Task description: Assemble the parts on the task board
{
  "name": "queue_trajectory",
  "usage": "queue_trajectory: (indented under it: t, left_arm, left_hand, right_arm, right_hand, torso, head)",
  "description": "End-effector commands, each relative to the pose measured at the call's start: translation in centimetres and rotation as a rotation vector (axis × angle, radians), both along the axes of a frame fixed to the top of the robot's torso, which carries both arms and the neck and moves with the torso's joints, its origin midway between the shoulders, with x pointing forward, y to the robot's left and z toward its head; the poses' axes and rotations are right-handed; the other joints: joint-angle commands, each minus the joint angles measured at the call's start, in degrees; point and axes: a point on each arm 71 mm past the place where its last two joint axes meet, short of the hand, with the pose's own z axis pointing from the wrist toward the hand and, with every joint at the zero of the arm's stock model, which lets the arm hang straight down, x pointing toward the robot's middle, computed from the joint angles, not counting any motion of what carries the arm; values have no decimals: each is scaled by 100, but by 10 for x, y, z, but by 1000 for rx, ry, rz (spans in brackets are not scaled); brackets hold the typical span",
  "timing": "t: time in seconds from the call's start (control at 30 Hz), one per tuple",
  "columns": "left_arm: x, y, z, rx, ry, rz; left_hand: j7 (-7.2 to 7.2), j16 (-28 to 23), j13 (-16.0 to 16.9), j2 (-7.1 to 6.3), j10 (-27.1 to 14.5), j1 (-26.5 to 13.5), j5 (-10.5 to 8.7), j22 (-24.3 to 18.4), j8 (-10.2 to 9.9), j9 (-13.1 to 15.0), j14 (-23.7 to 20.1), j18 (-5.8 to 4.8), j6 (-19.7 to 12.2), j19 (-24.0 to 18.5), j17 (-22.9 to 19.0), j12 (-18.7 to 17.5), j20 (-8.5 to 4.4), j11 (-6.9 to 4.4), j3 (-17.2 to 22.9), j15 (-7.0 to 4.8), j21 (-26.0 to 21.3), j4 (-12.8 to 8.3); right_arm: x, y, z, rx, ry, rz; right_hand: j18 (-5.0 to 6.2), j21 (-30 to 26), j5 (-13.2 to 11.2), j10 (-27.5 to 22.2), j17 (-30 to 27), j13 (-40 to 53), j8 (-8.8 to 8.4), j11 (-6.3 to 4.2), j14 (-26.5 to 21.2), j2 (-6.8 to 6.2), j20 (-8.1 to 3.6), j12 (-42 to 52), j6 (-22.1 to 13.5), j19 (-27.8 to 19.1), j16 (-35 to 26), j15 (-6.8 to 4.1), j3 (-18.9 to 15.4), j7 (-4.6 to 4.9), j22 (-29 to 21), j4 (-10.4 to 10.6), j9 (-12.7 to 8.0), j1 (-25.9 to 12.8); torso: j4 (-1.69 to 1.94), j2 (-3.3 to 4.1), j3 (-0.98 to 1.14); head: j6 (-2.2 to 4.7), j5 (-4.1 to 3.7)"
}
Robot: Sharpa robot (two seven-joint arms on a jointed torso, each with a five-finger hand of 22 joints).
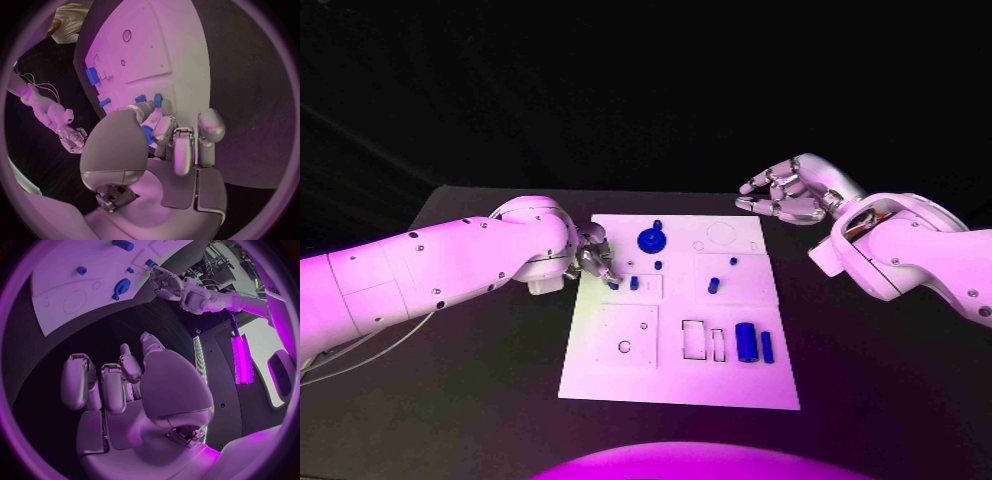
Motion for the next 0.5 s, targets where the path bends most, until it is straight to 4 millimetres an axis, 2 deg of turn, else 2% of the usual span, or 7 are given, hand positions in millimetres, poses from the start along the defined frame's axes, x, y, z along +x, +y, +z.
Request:
queue_trajectory:
  t: [0.03,0.5]
  left_arm:
    - [-2,-2,-3,3,27,-3]
    - [-1,-3,-3,1,21,5]
  left_hand:
    - [-183,25,20,5,26,-100,1,27,0,-2,574,-59,220,49,1410,32,-6,6,-112,-39,34,38]
    - [-195,26,40,44,43,-266,-6,48,-26,-2,574,-65,287,70,1412,38,-22,-4,-504,-50,41,168]
  right_arm:
    - [-1,1,0,-5,-6,12]
    - [-1,1,0,-4,-8,12]
  right_hand:
    - [97,-49,34,6,318,-10,31,-9,325,60,-17,-24,-18,-8,-33,-28,-26,-8,369,30,2,-22]
    - [97,-52,37,4,317,-12,32,-9,324,60,-17,-26,-18,-9,-34,-28,-27,-8,367,32,1,-23]
  torso:
    - [2,-3,-2]
    - [4,-5,-5]
  head:
    - [-11,-8]
    - [-5,-22]
